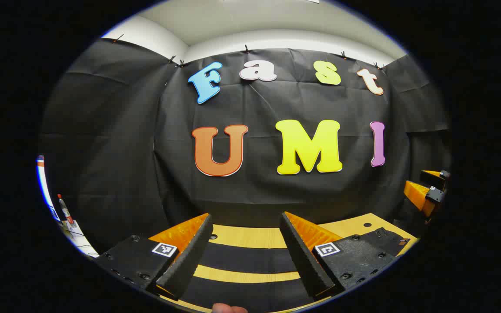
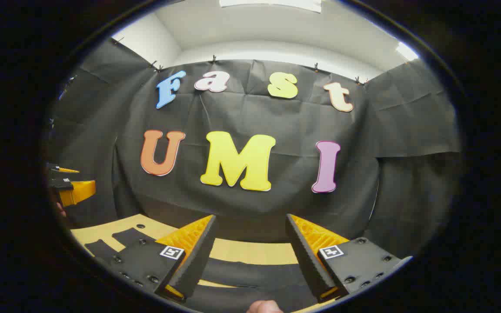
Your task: Grasp the waist and the cuffs of the jeans and fold them to make the two legs overlap; first hold the waist and fold one-third of the jeans toward the cuffs, then hold the cuffs and fold the remaining one-third in the same direction to finish folding.
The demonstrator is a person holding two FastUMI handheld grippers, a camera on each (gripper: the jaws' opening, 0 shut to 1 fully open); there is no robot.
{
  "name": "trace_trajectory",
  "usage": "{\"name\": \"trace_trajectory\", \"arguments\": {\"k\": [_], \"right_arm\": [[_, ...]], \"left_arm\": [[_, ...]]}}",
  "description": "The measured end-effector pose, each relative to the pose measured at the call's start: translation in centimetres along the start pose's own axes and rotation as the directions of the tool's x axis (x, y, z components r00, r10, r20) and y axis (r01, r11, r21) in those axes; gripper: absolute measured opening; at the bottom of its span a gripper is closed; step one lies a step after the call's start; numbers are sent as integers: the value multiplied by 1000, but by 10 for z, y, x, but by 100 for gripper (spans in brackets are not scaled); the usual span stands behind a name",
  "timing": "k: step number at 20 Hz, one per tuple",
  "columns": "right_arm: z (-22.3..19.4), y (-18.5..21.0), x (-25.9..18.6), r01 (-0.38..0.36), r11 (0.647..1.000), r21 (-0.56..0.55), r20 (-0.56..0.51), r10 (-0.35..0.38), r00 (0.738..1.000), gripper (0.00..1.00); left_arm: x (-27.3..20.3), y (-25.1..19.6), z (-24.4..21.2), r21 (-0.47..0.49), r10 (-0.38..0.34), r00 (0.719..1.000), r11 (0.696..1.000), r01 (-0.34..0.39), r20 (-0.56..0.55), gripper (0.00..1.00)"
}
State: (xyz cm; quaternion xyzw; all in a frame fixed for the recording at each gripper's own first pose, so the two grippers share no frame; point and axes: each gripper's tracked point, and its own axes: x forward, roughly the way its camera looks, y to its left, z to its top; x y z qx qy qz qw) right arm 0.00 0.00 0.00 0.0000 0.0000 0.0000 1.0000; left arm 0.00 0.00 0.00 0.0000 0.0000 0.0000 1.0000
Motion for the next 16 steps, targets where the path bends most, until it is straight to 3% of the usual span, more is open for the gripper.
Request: {"name": "trace_trajectory", "arguments": {"k": [16], "right_arm": [[-12, -9, 13, 3, 1000, 11, -21, -3, 1000, 95]], "left_arm": [[2, 13, -12, -10, 41, 999, 999, -42, -35, 99]]}}
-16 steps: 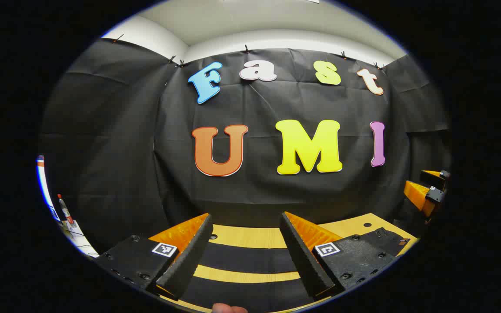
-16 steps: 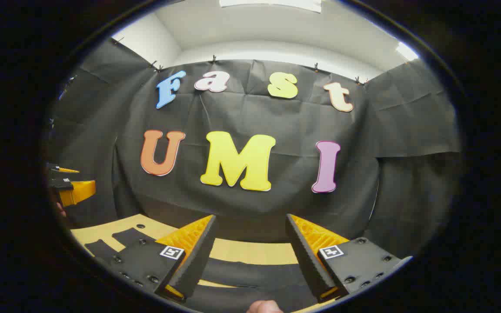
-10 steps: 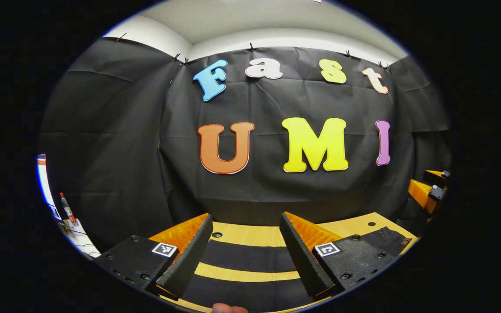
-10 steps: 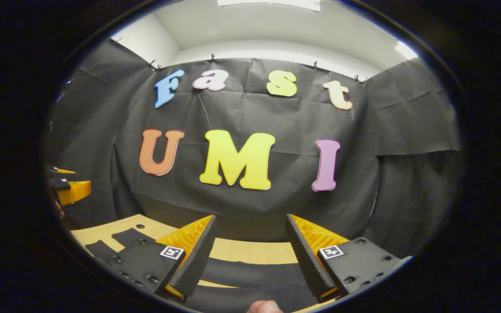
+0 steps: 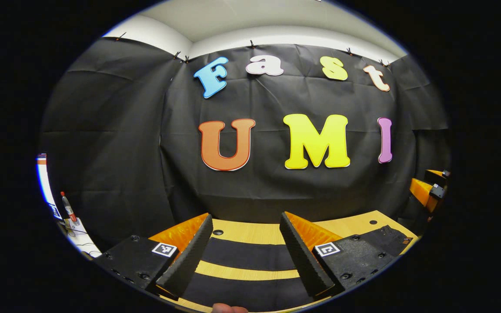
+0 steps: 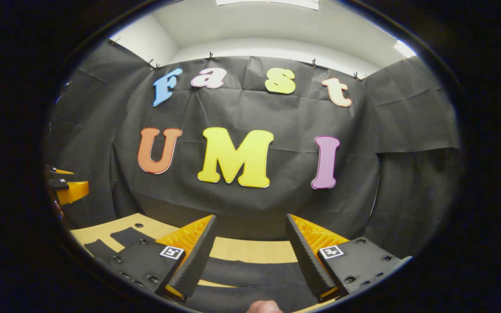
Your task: Grasp the waist and the cuffs of the jeans and fold them to make the two legs overlap; first hold the waist and fold one-third of the jeans toward the cuffs, then hold the cuffs and fold the remaining one-third in the same direction to finish folding.
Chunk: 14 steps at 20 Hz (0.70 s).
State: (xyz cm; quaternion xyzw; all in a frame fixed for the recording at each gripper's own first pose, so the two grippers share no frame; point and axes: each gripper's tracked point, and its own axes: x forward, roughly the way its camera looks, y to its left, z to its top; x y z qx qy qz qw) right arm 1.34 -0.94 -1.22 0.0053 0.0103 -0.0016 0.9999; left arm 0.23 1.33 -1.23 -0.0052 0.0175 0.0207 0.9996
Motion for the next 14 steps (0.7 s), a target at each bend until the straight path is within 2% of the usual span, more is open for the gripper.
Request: {"name": "trace_trajectory", "arguments": {"k": [3, 9, 11, 12, 14], "right_arm": [[-1, -9, 3, 7, 1000, -5, -5, -7, 1000, 95], [-21, -55, 11, 69, 998, -10, -56, -69, 996, 96], [-46, -79, 11, 74, 997, 30, -136, -70, 988, 95], [-67, -88, 8, 71, 996, 60, -202, -58, 978, 95], [-105, -119, 6, 112, 986, 124, -320, -67, 945, 97]], "left_arm": [[-1, 6, -6, -2, 14, 1000, 1000, -14, -12, 99], [2, 37, -29, -40, 62, 995, 997, -65, -74, 99], [-2, 50, -61, -103, 56, 985, 992, -73, -162, 99], [-6, 56, -78, -139, 53, 977, 987, -82, -205, 99], [-18, 73, -122, -205, 59, 943, 970, -131, -326, 99]]}}
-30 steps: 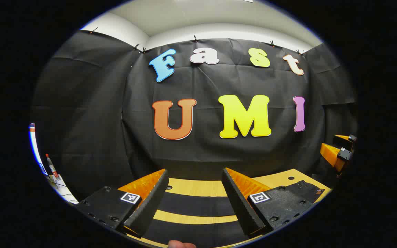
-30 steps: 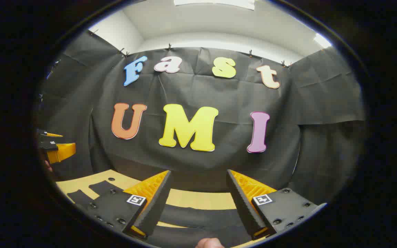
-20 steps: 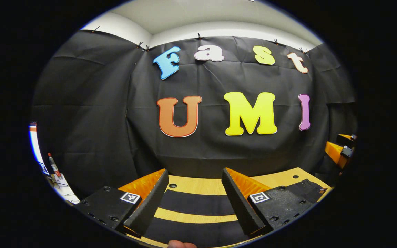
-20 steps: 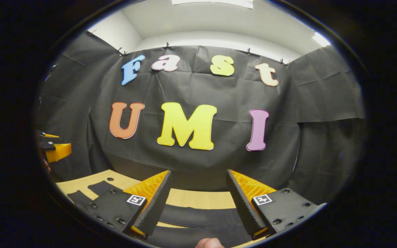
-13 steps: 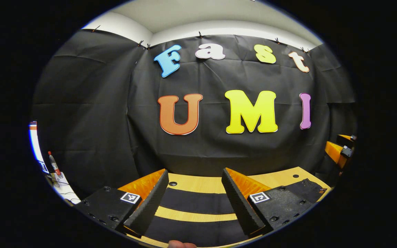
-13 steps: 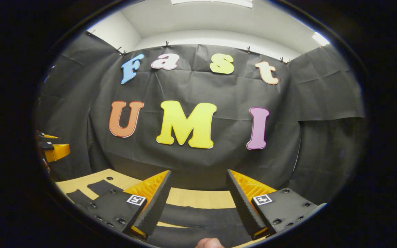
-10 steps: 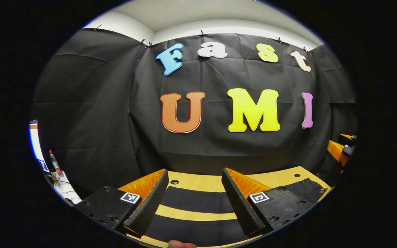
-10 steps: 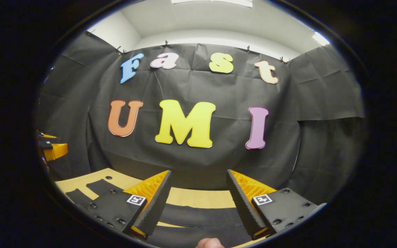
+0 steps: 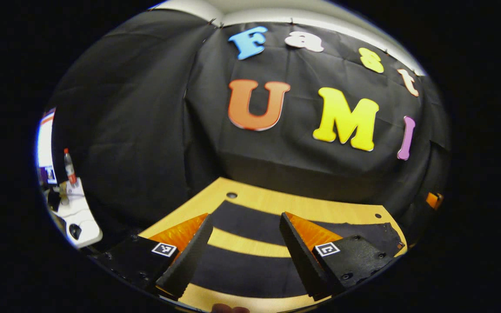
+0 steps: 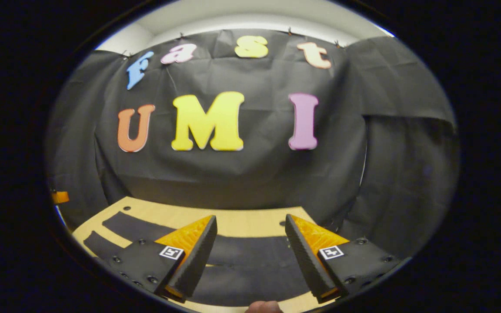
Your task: Grasp the waist and the cuffs of the jeans and fold them to make the two legs overlap; first hold the waist and fold one-third of the jeans toward the cuffs, then hold the cuffs and fold the remaining one-third in the same direction to finish folding.
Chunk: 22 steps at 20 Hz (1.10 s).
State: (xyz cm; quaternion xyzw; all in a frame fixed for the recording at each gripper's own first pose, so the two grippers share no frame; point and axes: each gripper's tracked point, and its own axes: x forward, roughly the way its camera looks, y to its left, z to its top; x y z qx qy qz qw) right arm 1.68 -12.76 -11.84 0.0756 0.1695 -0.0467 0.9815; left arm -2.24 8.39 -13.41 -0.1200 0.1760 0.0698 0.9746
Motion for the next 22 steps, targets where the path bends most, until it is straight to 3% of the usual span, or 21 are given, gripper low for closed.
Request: {"name": "trace_trajectory", "arguments": {"k": [4, 6, 7, 8, 11, 12, 14, 16, 21, 22], "right_arm": [[-62, -62, -5, 62, 986, 152, -199, -31, 979, 98], [-90, -84, -8, 105, 959, 263, -286, -27, 958, 99], [-105, -93, -5, 136, 938, 318, -325, -27, 945, 95], [-119, -98, 0, 171, 915, 366, -360, -30, 932, 99], [-159, -115, 1, 274, 812, 515, -448, -17, 894, 98], [-167, -121, 2, 304, 764, 569, -466, -5, 885, 98], [-180, -125, 9, 341, 671, 659, -481, 28, 876, 98], [-188, -128, 19, 352, 616, 705, -483, 53, 874, 98], [-219, -135, 36, 411, 565, 716, -532, 59, 845, 98], [-223, -138, 39, 424, 558, 713, -540, 53, 840, 98]], "left_arm": [[-11, 57, -85, -205, 65, 970, 972, -115, -236, 99], [-15, 79, -118, -351, 80, 942, 915, -200, -327, 99], [-15, 86, -131, -436, 74, 932, 869, -235, -354, 99], [-17, 91, -141, -521, 64, 923, 810, -271, -380, 99], [-11, 95, -159, -747, 15, 912, 569, -345, -410, 99], [-8, 95, -162, -785, 6, 909, 502, -363, -417, 99], [-5, 95, -167, -825, 5, 900, 397, -403, -437, 99], [-7, 103, -174, -843, -3, 894, 335, -421, -448, 99], [33, 99, -160, -890, -24, 912, 226, -395, -410, 97], [37, 100, -158, -891, -22, 912, 225, -394, -409, 96]]}}
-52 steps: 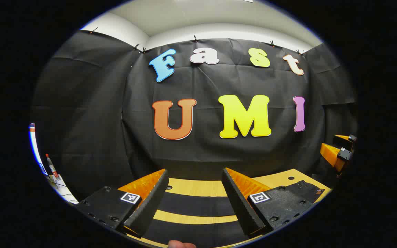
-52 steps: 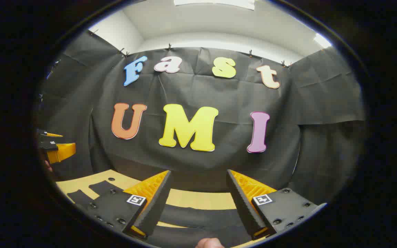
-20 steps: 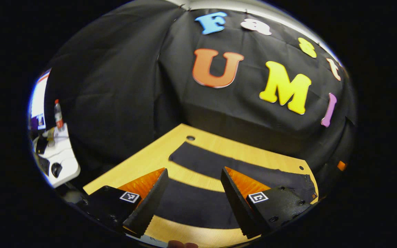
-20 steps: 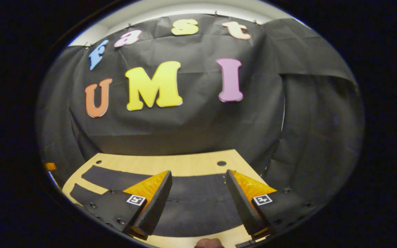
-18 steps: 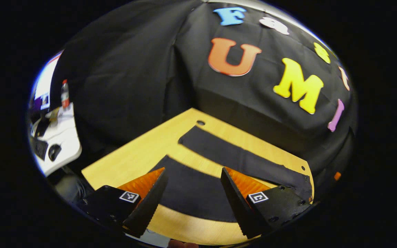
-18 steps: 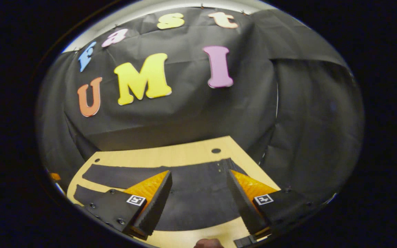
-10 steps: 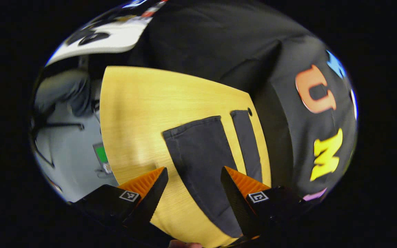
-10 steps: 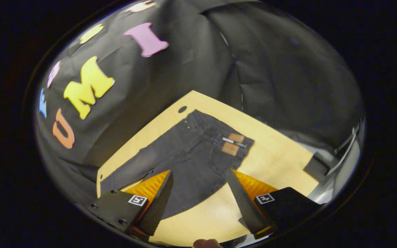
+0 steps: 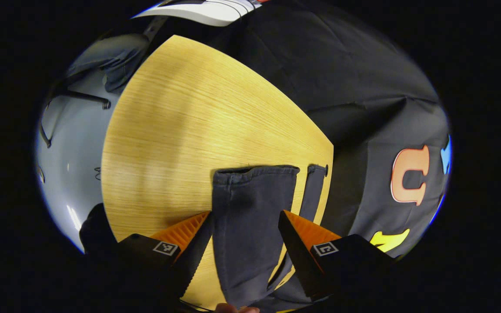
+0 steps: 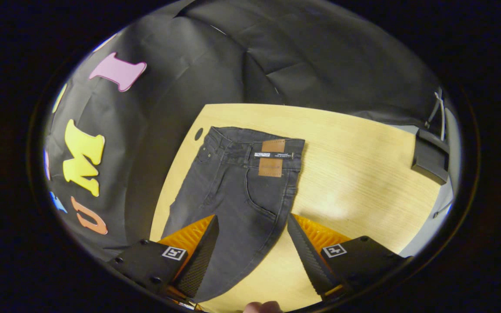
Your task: Grasp the waist and the cuffs of the jeans and fold them to make the two legs overlap; first hold the waist and fold one-third of the jeans toward the cuffs, then hold the cuffs and fold the remaining one-third in the same direction to finish folding.
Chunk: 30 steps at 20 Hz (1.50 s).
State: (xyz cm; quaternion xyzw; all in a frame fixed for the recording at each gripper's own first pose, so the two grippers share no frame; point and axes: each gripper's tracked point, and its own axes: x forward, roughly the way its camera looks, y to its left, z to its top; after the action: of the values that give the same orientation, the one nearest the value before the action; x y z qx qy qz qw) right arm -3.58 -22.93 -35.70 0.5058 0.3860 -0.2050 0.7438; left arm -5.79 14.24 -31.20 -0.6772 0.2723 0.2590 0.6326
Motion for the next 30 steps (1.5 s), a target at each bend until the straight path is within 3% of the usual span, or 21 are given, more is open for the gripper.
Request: {"name": "trace_trajectory", "arguments": {"k": [5, 8, 10, 11, 12, 13, 14, 15, 16, 17, 18, 20, 21, 22, 23, 26, 30], "right_arm": [[10, -20, 15, 75, 996, 40, 13, -76, 997, 97], [25, -18, 21, 74, 994, 79, 23, -76, 997, 91], [31, -7, 32, 69, 994, 79, 9, -70, 997, 94], [32, -3, 36, 79, 995, 63, -2, -79, 997, 91], [31, -1, 40, 93, 995, 32, -15, -92, 996, 94], [30, 2, 45, 107, 994, -1, -26, -107, 994, 94], [29, 5, 45, 120, 992, -31, -31, -120, 992, 94], [28, -2, 46, 170, 983, -68, -27, -173, 985, 93], [29, -9, 46, 226, 970, -88, -22, -229, 973, 80], [33, -17, 46, 296, 952, -84, -12, -298, 955, 67], [33, -18, 49, 329, 942, -61, -21, -331, 943, 54], [34, -20, 49, 386, 922, -25, -46, -387, 921, 27], [34, -20, 51, 387, 922, -4, -60, -387, 920, 14], [33, -19, 51, 377, 926, 15, -81, -375, 923, 17], [36, -19, 51, 364, 931, 34, -98, -360, 928, 5], [37, -14, 49, 320, 939, 124, -147, -301, 942, 1], [45, -2, 35, 224, 959, 173, -131, -203, 970, 0]], "left_arm": [[9, -7, -3, 37, 5, 1000, 999, -4, -10, 96], [12, -11, -4, 28, 3, 1000, 1000, -3, -14, 94], [17, -11, -4, 28, 16, 1000, 1000, -15, -20, 93], [19, -10, -4, 32, 29, 999, 999, -29, -23, 100], [23, -11, -5, 36, 37, 999, 999, -36, -29, 86], [25, -12, -7, 40, 44, 999, 998, -43, -31, 90], [28, -14, -7, 43, 49, 998, 998, -47, -36, 75], [31, -15, -9, 49, 57, 998, 997, -55, -42, 73], [33, -15, -11, 55, 63, 997, 997, -61, -49, 59], [37, -13, -11, 55, 71, 996, 996, -68, -58, 64], [39, -9, -10, 48, 90, 994, 995, -87, -65, 54], [40, -9, -9, 29, 83, 993, 996, -81, -89, 17], [40, -9, -10, 38, 74, 992, 997, -70, -106, 15], [40, -9, -13, 54, 65, 990, 997, -58, -123, 13], [39, -9, -12, 69, 59, 989, 996, -50, -137, 11], [30, -14, -11, 105, 34, 988, 994, -18, -150, 6], [6, -40, -16, 279, 16, 986, 960, 31, -164, 3]]}}
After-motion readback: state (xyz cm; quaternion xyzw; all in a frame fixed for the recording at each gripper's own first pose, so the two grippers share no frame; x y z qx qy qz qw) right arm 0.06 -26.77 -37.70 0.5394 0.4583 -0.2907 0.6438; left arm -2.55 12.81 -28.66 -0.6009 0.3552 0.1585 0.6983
